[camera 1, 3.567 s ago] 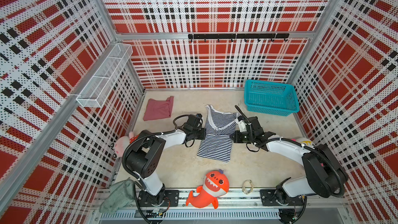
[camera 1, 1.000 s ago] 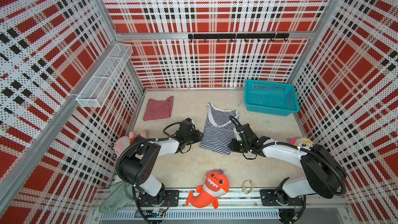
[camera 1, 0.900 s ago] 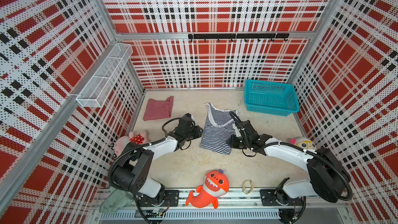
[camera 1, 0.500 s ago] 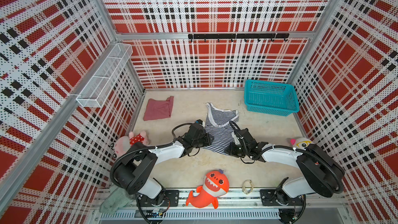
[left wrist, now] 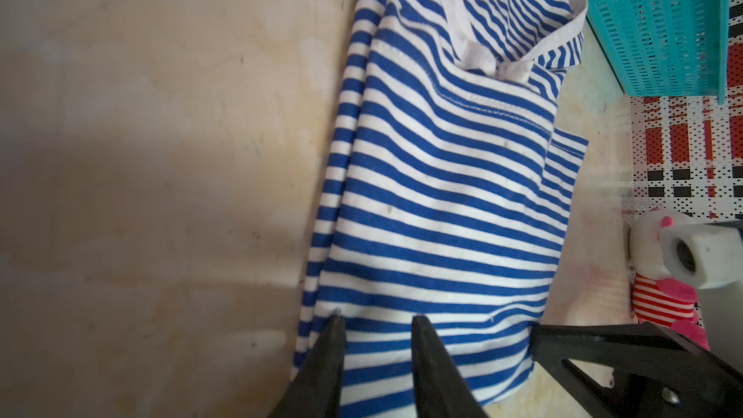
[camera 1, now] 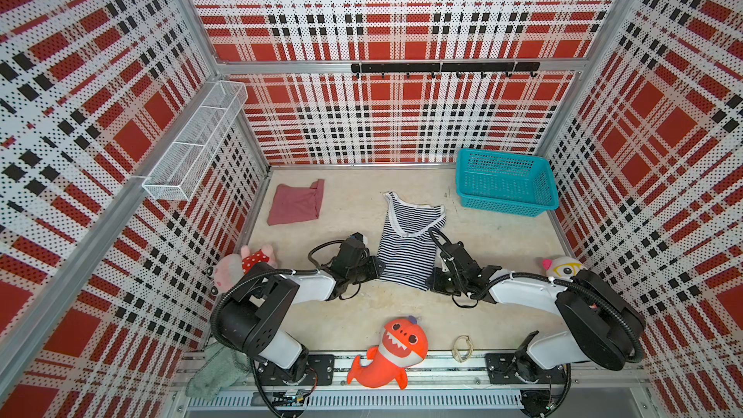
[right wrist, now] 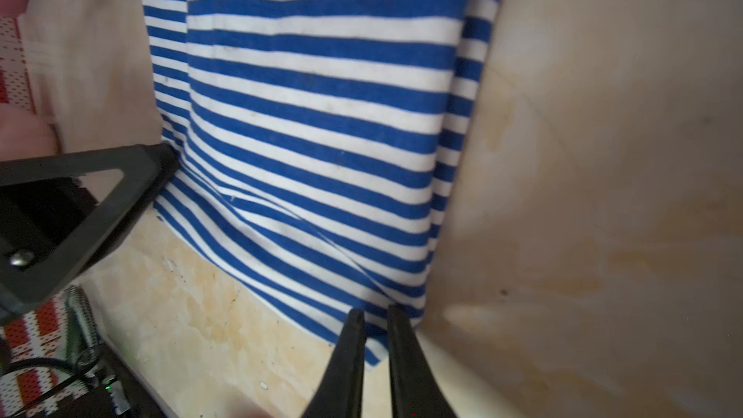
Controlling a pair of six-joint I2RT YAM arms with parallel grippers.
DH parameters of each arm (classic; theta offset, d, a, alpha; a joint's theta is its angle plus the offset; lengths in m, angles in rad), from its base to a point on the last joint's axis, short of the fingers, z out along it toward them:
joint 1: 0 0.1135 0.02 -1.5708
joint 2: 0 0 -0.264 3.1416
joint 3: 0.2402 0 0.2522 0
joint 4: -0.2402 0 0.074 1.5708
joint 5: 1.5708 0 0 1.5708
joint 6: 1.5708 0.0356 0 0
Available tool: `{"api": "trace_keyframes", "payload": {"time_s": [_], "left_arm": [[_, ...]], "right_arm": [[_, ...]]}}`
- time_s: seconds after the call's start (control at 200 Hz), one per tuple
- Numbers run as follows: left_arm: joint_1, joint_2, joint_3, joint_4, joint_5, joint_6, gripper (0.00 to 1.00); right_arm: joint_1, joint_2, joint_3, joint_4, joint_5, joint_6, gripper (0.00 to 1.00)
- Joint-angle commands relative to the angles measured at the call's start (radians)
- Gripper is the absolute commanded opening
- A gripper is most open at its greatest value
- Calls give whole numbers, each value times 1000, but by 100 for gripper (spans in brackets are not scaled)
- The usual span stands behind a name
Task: Fold and stack tank tops
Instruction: Smooth out the tank top at the center of the table, then fold the tank top at the top-center of the table.
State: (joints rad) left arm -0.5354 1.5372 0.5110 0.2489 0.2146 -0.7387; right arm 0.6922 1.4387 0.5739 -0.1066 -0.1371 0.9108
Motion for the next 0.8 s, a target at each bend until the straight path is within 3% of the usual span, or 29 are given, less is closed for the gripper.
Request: {"api": "trace_keyframes", "payload": {"time_s": [0.0, 0.15, 0.341, 0.596, 0.797], "left_arm": [[33, -60, 24, -191, -70, 61, 34], [56, -167, 46, -292, -55, 83, 37], [48, -206, -27, -289, 30, 48, 42], [28, -180, -97, -149, 69, -42, 44], [5, -159, -109, -107, 74, -73, 52]], "right_arm": [[-11, -77, 29, -177, 83, -33, 20], [-11, -172, 17, -218, 44, 7, 32], [-5, -235, -97, -33, -62, 156, 38], [31, -143, -161, 206, -107, 257, 41], [43, -90, -185, 265, -93, 281, 42]]}}
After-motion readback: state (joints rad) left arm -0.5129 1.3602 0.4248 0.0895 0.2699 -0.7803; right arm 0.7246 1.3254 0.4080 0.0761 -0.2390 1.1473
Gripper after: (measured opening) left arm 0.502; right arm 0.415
